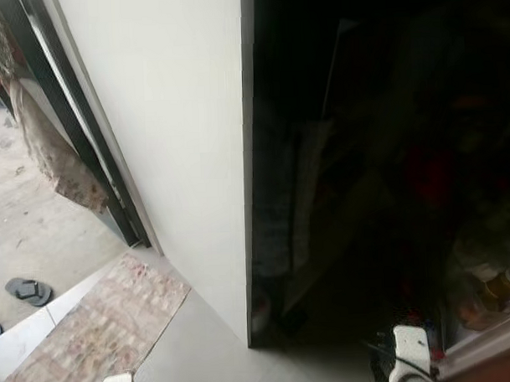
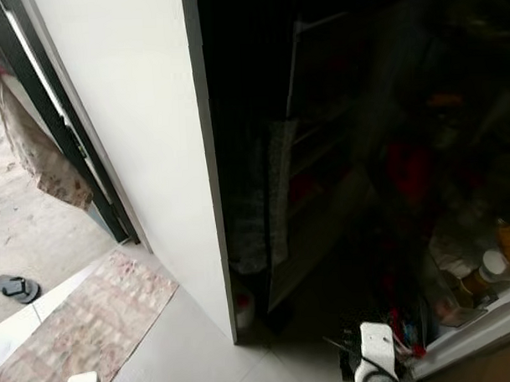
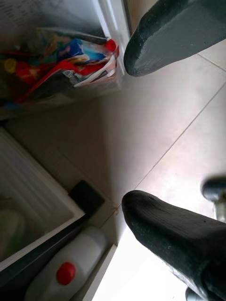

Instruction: Restocking fridge

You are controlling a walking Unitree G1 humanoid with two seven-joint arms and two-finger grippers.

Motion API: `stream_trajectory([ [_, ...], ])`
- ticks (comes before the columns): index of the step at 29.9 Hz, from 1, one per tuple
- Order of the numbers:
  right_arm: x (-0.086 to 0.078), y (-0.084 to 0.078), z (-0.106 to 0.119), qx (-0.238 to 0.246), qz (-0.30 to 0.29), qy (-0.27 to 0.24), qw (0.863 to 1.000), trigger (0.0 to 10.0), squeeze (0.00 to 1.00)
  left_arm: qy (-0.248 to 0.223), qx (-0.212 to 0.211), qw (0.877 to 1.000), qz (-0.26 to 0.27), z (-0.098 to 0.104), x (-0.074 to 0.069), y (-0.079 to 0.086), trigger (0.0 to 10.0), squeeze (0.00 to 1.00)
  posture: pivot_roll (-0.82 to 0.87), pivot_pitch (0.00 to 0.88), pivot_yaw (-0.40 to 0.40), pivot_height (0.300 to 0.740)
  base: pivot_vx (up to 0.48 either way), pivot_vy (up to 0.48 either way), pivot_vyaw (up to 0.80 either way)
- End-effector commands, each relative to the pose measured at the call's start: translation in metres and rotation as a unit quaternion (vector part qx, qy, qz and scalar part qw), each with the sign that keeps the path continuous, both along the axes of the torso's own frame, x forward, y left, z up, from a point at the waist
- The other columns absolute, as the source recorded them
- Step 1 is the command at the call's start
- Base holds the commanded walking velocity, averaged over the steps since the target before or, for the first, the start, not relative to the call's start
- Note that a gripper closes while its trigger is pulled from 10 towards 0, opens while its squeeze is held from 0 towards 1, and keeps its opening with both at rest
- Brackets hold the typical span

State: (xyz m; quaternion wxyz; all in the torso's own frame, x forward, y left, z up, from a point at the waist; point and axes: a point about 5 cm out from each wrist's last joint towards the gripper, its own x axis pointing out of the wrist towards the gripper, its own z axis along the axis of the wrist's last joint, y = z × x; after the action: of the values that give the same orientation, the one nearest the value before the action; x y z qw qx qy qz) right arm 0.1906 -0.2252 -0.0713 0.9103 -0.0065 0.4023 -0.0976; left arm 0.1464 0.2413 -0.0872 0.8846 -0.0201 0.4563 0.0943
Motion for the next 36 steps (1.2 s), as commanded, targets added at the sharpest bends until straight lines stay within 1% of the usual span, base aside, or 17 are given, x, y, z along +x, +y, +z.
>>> stream_trajectory([
  [1, -0.007, -0.006, -0.002, -0.011, 0.001, 0.014, 1.0, 10.0, 0.0, 0.002, -0.006, 1.0, -0.005, -0.002, -0.001, -0.005, 10.0, 0.0, 0.02, 0.043, -0.004, 0.74, 0.0, -0.3, 0.0],
  [5, -0.007, -0.006, -0.002, -0.021, 0.008, 0.017, 1.0, 10.0, 0.0, 0.002, -0.007, 1.0, -0.002, -0.002, -0.001, -0.005, 10.0, 0.0, 0.02, 0.042, -0.004, 0.74, 0.0, -0.068, 0.69],
  [12, -0.006, -0.004, -0.002, -0.015, 0.003, 0.012, 1.0, 10.0, 0.0, 0.0, -0.008, 1.0, -0.006, -0.001, 0.002, -0.008, 10.0, 0.0, 0.01, 0.044, -0.002, 0.74, 0.0, 0.0, 0.76],
  [16, -0.003, -0.004, -0.001, -0.021, 0.013, 0.009, 1.0, 10.0, 0.0, -0.001, -0.007, 1.0, -0.009, -0.001, 0.003, -0.008, 10.0, 0.0, 0.01, 0.045, -0.003, 0.74, 0.0, 0.0, 0.0],
  [20, -0.001, -0.004, 0.001, -0.019, 0.01, 0.005, 1.0, 10.0, 0.0, 0.0, -0.004, 1.0, -0.012, -0.001, 0.003, -0.008, 10.0, 0.0, 0.01, 0.043, -0.003, 0.74, 0.0, 0.0, 0.0],
  [36, 0.003, -0.002, 0.002, -0.023, 0.02, 0.0, 1.0, 10.0, 0.0, -0.001, -0.005, 1.0, -0.012, -0.001, 0.003, -0.008, 10.0, 0.0, 0.02, 0.035, -0.003, 0.74, 0.0, -0.262, 0.0],
])
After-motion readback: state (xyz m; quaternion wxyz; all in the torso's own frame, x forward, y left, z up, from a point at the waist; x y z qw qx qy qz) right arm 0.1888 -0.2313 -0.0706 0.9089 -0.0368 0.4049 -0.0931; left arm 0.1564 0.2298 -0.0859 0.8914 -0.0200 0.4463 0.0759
